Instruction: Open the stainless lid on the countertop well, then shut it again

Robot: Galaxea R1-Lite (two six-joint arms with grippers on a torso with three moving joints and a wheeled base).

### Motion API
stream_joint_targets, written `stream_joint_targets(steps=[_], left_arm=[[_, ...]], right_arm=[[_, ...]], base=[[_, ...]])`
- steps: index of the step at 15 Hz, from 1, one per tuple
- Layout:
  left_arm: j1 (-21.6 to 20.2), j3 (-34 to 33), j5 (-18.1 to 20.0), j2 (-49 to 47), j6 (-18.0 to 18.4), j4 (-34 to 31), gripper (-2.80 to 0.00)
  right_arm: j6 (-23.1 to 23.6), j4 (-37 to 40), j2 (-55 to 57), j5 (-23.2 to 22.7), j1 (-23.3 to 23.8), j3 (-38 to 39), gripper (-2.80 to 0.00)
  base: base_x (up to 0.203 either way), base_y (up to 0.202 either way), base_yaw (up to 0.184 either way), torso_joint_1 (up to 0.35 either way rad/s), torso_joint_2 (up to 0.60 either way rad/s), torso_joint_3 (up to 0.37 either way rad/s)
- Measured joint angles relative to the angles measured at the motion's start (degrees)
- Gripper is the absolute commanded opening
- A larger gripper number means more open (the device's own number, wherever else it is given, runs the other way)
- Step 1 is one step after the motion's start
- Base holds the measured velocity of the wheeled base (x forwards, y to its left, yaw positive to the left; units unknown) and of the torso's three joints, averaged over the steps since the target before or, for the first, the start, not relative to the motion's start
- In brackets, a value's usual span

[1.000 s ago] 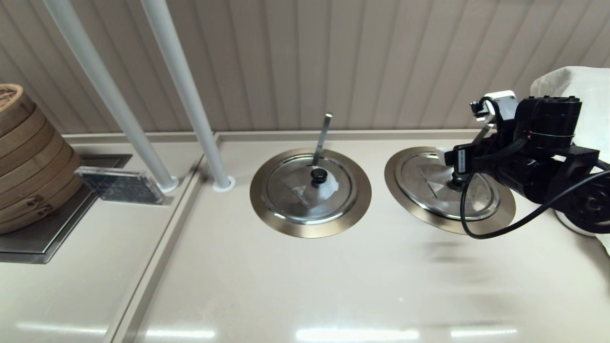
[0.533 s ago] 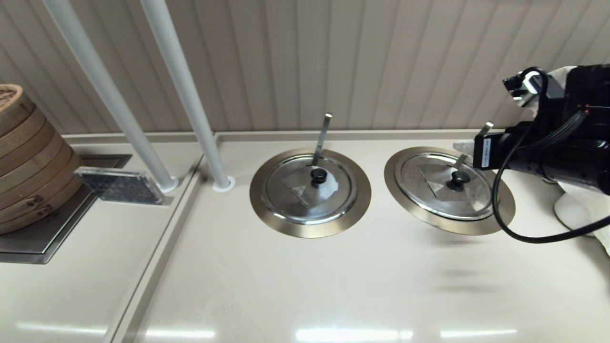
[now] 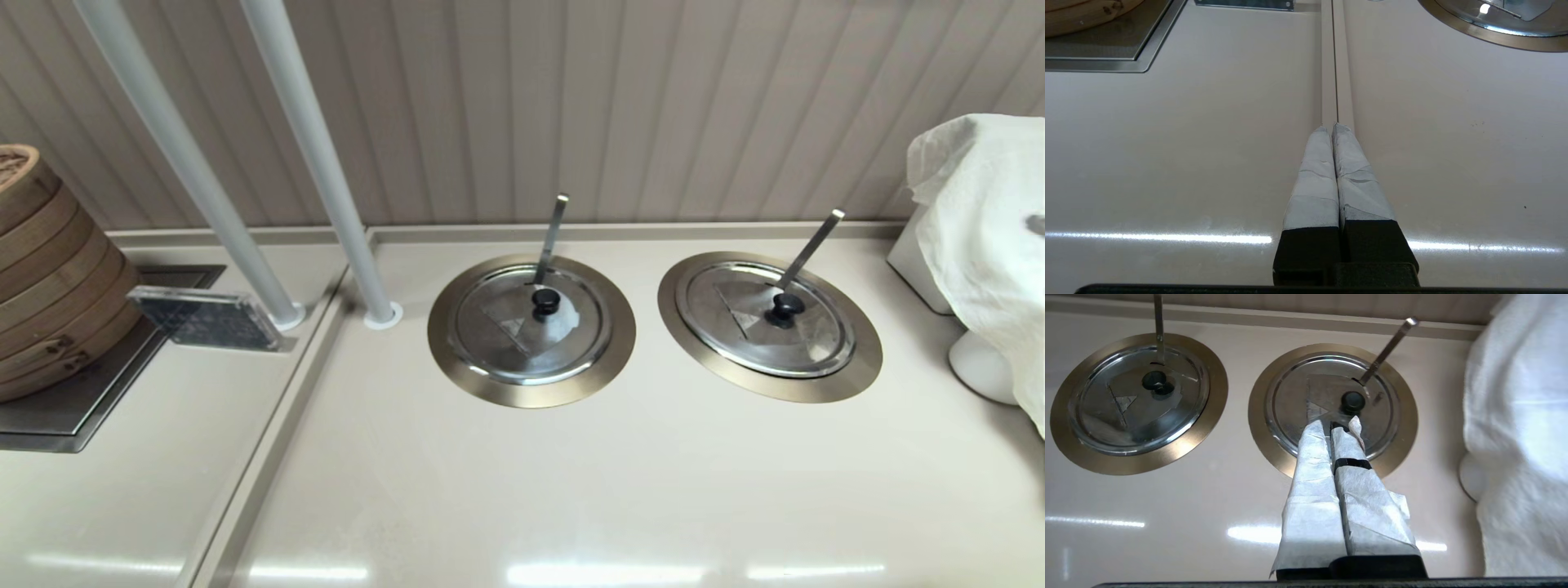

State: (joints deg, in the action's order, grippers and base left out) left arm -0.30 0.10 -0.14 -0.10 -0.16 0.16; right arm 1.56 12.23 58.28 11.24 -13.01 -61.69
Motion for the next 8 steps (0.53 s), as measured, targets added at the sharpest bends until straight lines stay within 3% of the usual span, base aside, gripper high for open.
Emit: stream_joint_targets(steps=[2, 4, 8], left_arm=[[0.00, 0.00, -0.04, 0.00, 0.02, 0.00, -2.80], [0.00, 0.00, -0.02, 0.00, 0.00, 0.00, -2.80], [0.00, 0.00, -0.02, 0.00, 0.00, 0.00, -2.80]], right_arm=[[-0.90, 5.85, -9.93, 3.91, 0.52, 0.58, -2.80], [-0.21, 12.65, -18.65, 6.28, 4.79, -0.36, -2.80], [3.14, 17.35, -32.44, 5.44, 10.54, 1.19, -2.80]], base=[[0.000, 0.000, 0.000, 0.000, 0.00, 0.000], [0.000, 0.000, 0.000, 0.000, 0.00, 0.000], [0.000, 0.000, 0.000, 0.000, 0.00, 0.000]])
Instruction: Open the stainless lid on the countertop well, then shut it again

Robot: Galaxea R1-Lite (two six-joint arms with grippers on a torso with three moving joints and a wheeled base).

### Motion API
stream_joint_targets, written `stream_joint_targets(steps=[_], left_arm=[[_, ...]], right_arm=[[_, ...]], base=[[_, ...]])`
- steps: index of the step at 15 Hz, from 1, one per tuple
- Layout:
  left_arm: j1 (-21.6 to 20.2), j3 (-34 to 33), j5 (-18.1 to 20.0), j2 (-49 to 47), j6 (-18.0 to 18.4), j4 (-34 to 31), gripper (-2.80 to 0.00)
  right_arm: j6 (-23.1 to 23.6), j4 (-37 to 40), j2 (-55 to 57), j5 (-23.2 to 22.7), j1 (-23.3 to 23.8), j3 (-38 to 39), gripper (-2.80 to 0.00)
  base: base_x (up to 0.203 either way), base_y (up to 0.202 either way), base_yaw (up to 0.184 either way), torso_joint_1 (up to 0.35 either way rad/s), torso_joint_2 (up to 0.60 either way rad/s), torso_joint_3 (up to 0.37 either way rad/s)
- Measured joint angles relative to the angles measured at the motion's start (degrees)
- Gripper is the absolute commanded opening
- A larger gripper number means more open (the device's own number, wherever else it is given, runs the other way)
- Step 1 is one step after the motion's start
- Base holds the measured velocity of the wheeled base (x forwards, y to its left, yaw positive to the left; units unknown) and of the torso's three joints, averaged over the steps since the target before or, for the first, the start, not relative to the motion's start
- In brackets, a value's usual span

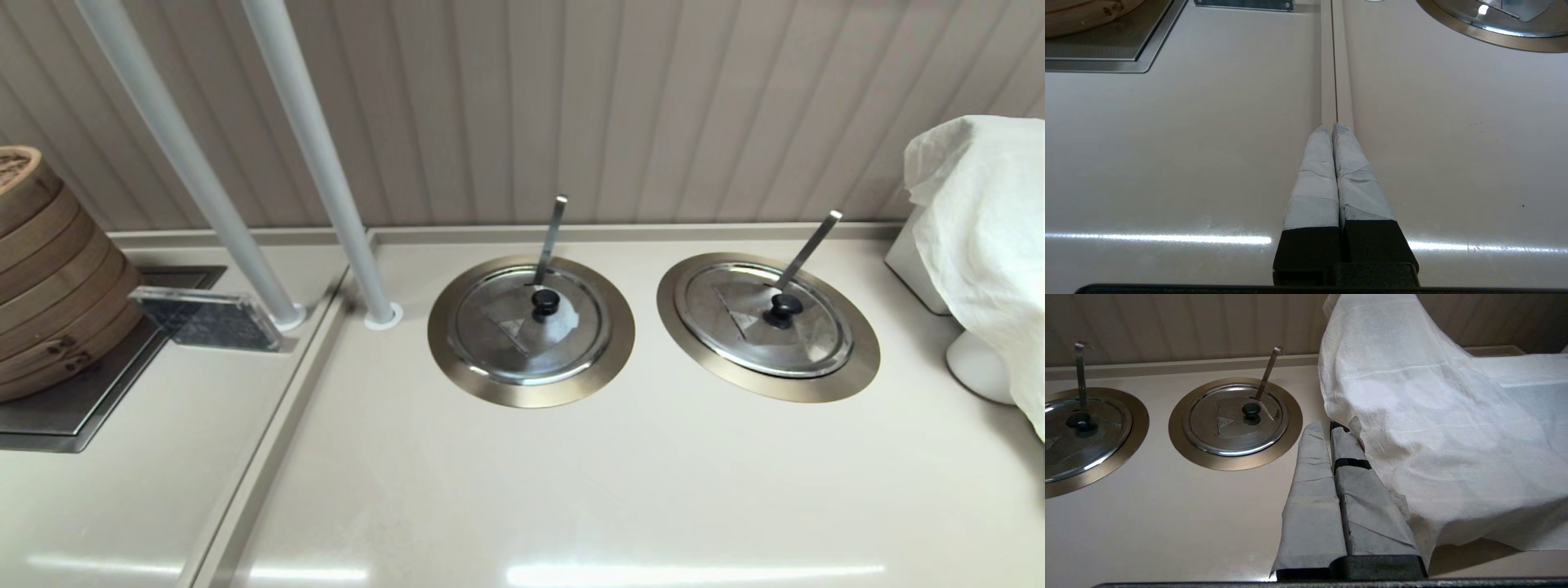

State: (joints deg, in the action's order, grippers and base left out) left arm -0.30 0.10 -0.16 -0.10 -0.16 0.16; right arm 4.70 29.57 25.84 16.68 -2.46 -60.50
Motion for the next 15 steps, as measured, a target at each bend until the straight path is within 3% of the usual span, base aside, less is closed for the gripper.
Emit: stream_joint_targets(steps=[4, 8, 10, 13, 15], left_arm=[[0.00, 0.00, 0.00, 0.00, 0.02, 0.00, -2.80], [0.01, 0.00, 0.01, 0.00, 0.02, 0.00, -2.80], [0.00, 0.00, 0.00, 0.00, 0.02, 0.00, -2.80], [0.00, 0.00, 0.00, 0.00, -0.01, 0.00, -2.80], [0.00, 0.00, 0.02, 0.00, 0.00, -0.01, -2.80]], right_arm=[[0.38, 1.38, -14.60, -2.28, 1.40, 10.09, -2.80], [-3.00, 0.92, -23.80, -9.41, 2.33, 25.18, -2.80], [-3.34, -6.34, -25.08, -13.43, 2.39, 35.61, -2.80], [0.25, -22.92, -25.84, -17.44, 2.46, 52.82, -2.80], [2.37, -28.62, -25.89, -19.14, 2.46, 58.56, -2.80]], base=[[0.000, 0.000, 0.000, 0.000, 0.00, 0.000], [0.000, 0.000, 0.000, 0.000, 0.00, 0.000], [0.000, 0.000, 0.000, 0.000, 0.00, 0.000], [0.000, 0.000, 0.000, 0.000, 0.00, 0.000], [0.000, 0.000, 0.000, 0.000, 0.00, 0.000]])
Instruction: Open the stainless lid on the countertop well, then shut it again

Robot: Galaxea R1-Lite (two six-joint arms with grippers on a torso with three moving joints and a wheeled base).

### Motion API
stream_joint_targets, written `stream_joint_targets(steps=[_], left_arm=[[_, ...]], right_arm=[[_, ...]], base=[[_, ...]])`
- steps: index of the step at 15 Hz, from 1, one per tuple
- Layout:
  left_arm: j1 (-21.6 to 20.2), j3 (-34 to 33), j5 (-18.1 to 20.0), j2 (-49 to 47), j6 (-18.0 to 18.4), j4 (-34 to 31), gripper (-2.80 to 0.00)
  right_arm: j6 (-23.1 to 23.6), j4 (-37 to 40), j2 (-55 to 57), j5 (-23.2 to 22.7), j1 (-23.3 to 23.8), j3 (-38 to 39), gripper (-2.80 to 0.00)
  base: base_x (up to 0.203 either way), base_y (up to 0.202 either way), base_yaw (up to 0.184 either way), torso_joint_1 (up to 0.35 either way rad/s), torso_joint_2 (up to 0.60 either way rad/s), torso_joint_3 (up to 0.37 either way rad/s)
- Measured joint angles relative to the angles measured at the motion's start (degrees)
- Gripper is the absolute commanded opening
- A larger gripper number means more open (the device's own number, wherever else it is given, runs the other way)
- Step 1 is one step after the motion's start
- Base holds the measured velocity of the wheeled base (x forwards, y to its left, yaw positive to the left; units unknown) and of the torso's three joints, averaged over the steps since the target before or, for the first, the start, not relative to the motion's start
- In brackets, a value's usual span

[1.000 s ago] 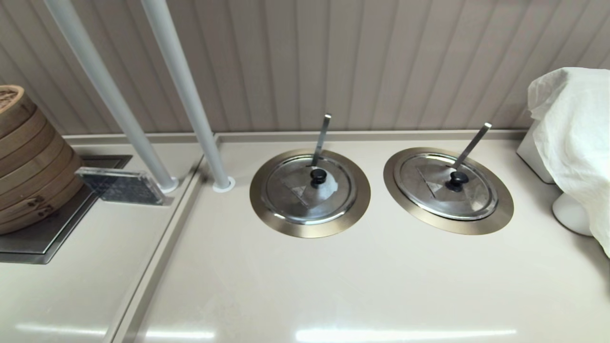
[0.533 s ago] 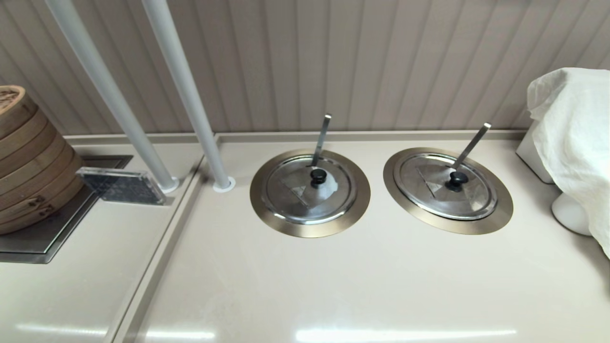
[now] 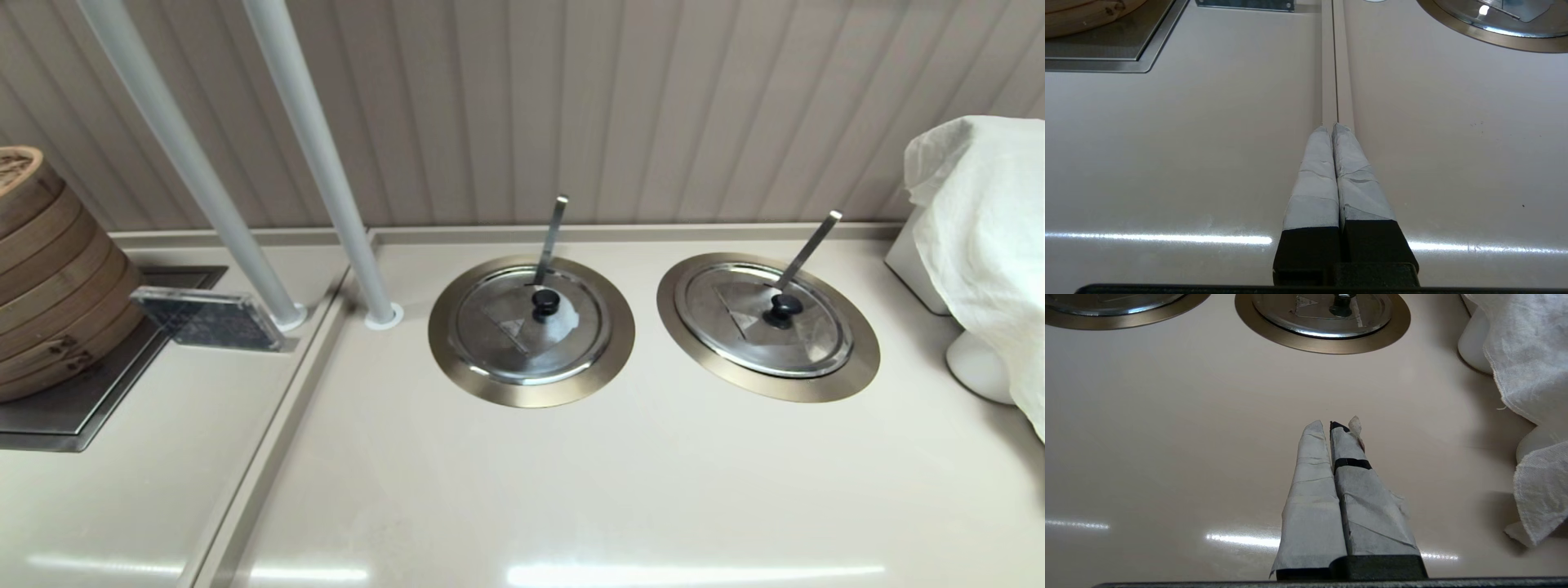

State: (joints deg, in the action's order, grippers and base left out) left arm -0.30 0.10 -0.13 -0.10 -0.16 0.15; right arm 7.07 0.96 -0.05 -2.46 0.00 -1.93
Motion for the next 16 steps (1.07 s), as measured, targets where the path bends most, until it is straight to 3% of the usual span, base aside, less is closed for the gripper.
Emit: stream_joint_targets(steps=[16], left_arm=[[0.00, 0.00, -0.02, 0.00, 0.00, 0.01, -2.80]], right_arm=[[-0.58, -0.28, -0.02, 0.84, 0.00, 1.93, -2.80]], base=[[0.000, 0.000, 0.000, 0.000, 0.00, 0.000]])
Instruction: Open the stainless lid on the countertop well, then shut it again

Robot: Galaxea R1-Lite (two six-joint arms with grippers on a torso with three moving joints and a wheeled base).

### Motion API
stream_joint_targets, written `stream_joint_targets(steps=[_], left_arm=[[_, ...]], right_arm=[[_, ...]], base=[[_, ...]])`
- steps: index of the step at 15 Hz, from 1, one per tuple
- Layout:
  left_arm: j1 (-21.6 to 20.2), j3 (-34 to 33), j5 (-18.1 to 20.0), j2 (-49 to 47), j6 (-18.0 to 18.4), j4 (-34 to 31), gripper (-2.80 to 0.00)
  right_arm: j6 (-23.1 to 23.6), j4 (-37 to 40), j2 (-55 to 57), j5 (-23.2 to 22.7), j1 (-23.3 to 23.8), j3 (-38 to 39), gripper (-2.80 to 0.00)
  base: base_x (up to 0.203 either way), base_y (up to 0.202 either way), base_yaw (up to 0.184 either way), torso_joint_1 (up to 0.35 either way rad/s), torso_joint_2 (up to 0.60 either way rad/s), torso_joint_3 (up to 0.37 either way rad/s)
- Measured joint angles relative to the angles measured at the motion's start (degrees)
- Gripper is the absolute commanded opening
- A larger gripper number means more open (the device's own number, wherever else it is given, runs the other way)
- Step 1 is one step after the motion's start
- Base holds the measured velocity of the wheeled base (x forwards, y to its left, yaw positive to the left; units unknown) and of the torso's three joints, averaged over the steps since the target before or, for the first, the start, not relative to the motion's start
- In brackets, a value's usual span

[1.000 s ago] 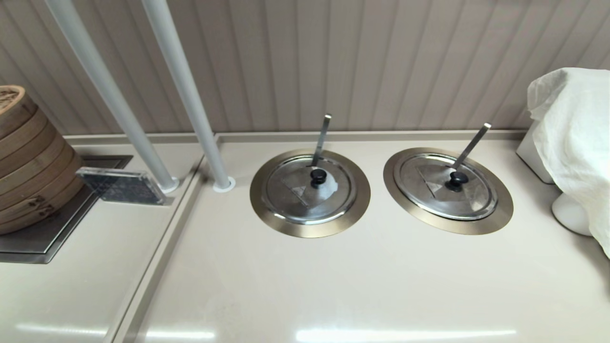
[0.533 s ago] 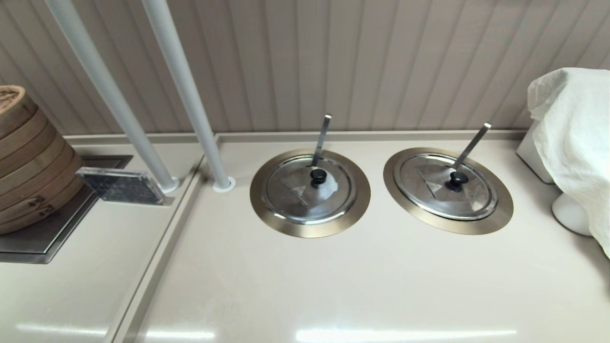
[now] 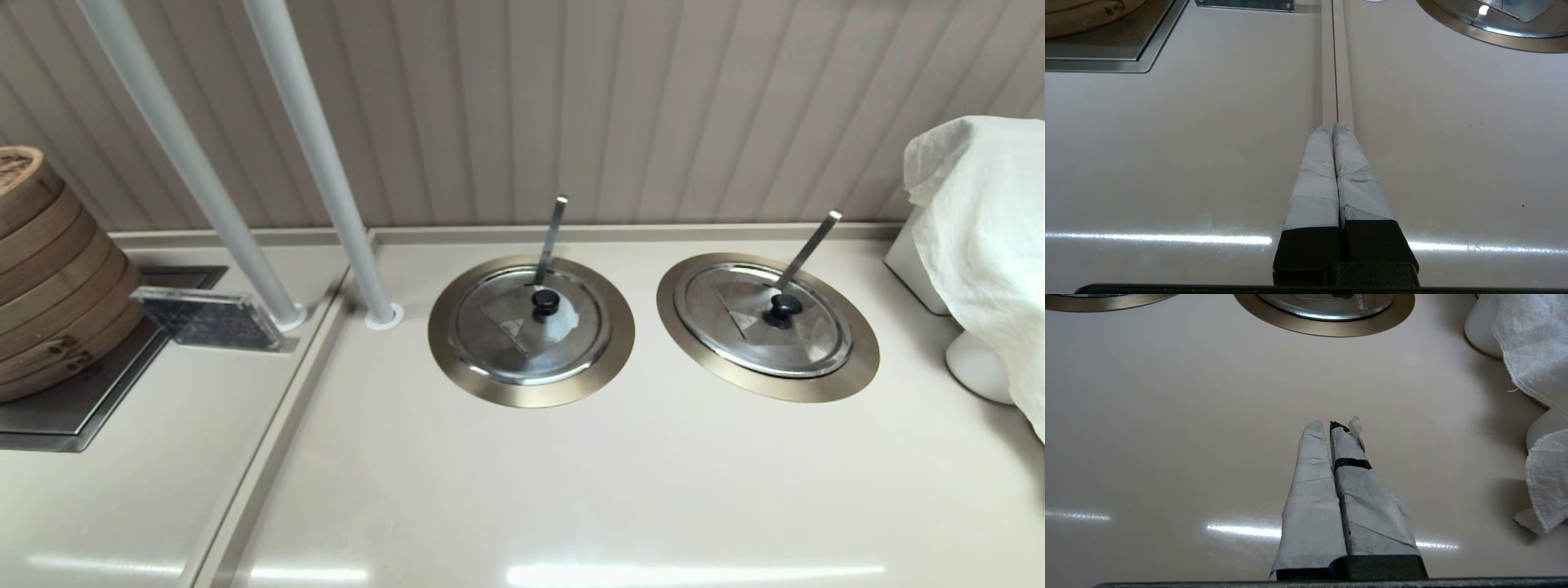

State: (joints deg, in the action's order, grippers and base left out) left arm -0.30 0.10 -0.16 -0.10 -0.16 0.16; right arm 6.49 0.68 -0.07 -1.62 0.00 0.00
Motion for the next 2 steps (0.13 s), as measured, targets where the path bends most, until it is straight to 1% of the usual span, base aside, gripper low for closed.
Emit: stream_joint_targets(steps=[2], left_arm=[[0.00, 0.00, 0.00, 0.00, 0.01, 0.00, -2.80]], right_arm=[[-1.29, -0.01, 0.00, 0.00, 0.00, 0.00, -2.80]], base=[[0.000, 0.000, 0.000, 0.000, 0.00, 0.000]])
